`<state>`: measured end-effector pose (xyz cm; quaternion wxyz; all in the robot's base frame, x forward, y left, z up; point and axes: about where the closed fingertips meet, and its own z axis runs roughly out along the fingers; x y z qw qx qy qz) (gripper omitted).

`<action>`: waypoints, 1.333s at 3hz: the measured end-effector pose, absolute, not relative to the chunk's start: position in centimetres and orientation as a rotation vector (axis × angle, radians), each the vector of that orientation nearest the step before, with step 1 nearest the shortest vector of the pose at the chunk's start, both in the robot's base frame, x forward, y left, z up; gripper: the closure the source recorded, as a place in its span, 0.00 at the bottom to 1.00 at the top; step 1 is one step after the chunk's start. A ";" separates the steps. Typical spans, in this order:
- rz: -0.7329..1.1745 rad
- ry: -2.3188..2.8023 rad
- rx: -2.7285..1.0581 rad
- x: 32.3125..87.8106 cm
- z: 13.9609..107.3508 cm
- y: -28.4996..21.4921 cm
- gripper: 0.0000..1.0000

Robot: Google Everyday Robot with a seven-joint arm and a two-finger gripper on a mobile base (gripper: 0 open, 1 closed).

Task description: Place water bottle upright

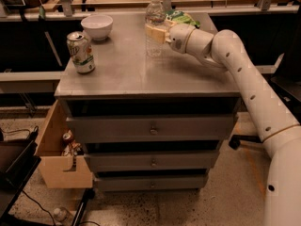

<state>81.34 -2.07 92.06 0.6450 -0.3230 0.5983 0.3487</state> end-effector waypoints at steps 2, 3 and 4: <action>0.802 1.359 -0.742 81.3 92.1 -1.4 0.36; 0.806 1.358 -0.745 81.2 92.1 -1.0 0.11; 0.812 1.356 -0.750 81.2 92.1 -0.5 0.00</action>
Offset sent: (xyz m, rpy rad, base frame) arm -0.0003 0.0037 0.0001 0.0003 0.0001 0.0051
